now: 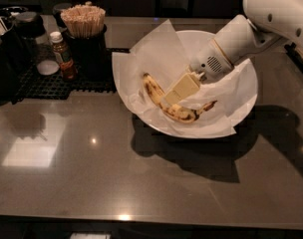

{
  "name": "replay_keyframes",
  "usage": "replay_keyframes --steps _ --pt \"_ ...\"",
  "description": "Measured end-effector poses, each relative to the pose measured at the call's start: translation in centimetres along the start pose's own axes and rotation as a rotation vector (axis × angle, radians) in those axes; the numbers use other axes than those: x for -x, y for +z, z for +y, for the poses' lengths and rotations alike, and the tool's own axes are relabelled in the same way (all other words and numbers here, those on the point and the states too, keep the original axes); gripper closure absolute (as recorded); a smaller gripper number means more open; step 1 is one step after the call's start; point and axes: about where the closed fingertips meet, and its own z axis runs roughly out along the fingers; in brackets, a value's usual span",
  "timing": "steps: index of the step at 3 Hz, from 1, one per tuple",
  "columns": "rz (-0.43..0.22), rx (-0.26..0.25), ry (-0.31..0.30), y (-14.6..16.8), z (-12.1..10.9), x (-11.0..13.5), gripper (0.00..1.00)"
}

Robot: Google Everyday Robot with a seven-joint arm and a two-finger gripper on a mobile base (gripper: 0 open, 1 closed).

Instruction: Pick banana from white bowl

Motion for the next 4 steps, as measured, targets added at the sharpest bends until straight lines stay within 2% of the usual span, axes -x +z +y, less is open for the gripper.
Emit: replay_keyframes --steps 1,2,3,4 --pt "0.003 0.001 0.003 0.1 -0.1 -0.1 0.47" --pt "0.026 -0.005 0.032 2.0 -0.5 -0.3 0.4" --pt "0.03 -0.002 0.04 2.5 -0.5 -0.3 0.41" --pt "0.032 -0.005 0.044 2.8 -0.5 -0.5 0.6"
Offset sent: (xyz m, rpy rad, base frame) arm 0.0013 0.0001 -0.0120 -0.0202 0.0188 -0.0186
